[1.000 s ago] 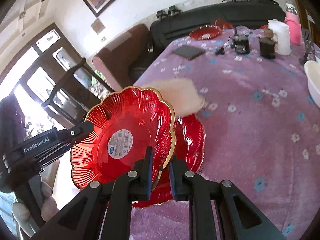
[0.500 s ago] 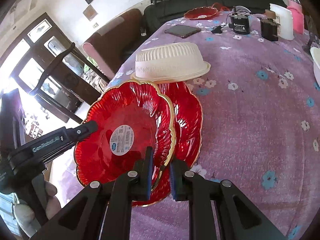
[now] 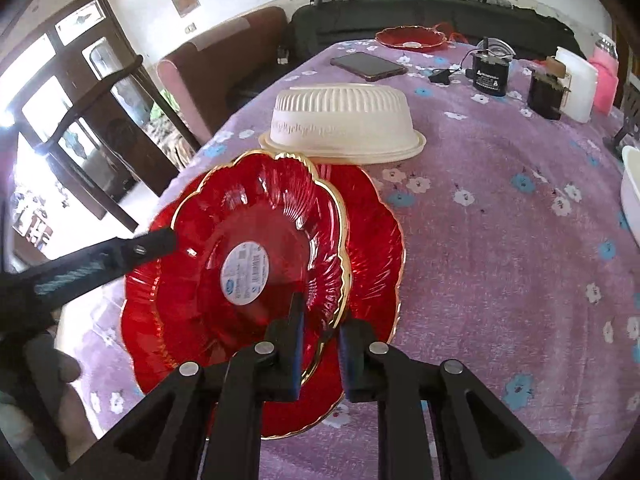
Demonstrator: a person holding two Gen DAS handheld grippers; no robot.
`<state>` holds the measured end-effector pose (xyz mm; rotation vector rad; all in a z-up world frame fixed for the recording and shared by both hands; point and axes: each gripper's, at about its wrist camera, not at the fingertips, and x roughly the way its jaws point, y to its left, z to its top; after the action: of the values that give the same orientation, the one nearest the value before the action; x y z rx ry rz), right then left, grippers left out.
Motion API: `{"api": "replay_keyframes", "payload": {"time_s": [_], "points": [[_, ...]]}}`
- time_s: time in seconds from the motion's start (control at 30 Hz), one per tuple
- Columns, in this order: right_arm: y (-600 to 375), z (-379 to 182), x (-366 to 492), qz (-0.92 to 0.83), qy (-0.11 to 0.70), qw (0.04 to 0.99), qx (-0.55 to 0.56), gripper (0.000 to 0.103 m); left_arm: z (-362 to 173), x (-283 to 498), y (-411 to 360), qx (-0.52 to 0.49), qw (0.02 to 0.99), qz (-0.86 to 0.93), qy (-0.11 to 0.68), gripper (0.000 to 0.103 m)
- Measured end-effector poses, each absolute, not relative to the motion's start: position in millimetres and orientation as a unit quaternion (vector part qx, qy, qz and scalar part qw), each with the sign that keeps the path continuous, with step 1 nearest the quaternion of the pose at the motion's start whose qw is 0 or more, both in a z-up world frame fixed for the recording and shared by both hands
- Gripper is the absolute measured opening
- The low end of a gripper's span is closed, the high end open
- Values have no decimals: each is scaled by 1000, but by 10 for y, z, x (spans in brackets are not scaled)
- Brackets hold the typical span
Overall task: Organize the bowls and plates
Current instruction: 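Lower the red plate onto the other red plate and open the right gripper, then grasp the cream ribbed bowl rim with the right gripper and lift it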
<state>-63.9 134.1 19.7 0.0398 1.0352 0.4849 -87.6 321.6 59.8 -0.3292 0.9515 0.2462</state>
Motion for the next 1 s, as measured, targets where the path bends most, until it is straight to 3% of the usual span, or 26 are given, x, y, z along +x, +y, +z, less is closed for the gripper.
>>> {"api": "replay_keyframes", "payload": {"time_s": [0.1, 0.3, 0.4, 0.47, 0.53, 1.0], "points": [[1373, 203, -623, 225, 492, 841, 8, 16, 774, -1003, 3240, -153, 886, 133, 417, 64], [1454, 270, -656, 238, 487, 840, -2, 18, 964, -1291, 3313, -199, 897, 108, 379, 67], [1471, 367, -712, 255, 470, 845, 2, 31, 1059, -1481, 3337, -211, 906, 113, 349, 72], [1477, 422, -764, 263, 459, 848, 0, 52, 1100, -1577, 3333, -220, 910, 115, 333, 72], [1490, 466, -807, 265, 450, 853, -5, 58, 1138, -1631, 3323, -224, 913, 108, 323, 72], [970, 929, -948, 263, 384, 882, 78, 58, 1040, -1792, 3318, -229, 914, 105, 318, 78]]}}
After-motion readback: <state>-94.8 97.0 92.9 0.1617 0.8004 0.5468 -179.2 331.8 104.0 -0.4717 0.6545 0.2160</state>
